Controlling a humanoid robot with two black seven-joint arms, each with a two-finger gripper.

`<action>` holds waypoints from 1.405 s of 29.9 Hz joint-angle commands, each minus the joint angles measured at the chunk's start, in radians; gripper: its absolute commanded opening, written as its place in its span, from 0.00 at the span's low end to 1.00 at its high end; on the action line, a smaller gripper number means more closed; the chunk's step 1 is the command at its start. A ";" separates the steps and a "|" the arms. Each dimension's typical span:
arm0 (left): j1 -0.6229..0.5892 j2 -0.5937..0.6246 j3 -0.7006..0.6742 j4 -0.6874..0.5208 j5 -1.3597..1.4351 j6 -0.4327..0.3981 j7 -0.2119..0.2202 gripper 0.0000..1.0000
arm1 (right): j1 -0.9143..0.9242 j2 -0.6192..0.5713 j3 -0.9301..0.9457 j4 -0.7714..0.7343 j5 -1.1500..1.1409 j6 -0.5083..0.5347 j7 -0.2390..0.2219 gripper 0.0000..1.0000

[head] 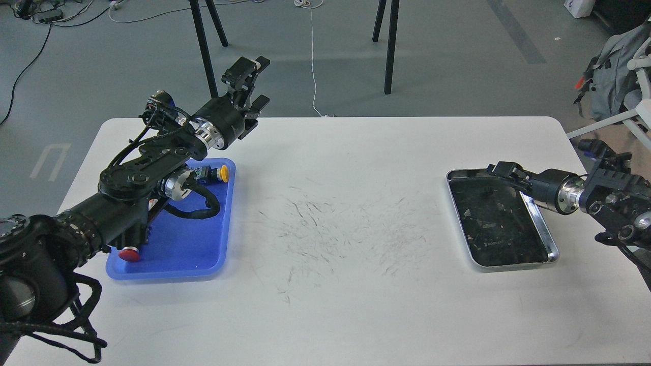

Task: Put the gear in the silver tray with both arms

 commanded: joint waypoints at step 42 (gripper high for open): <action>0.018 0.009 0.005 0.000 -0.015 0.020 0.000 1.00 | 0.137 0.024 0.137 0.008 0.879 -0.090 -0.068 0.98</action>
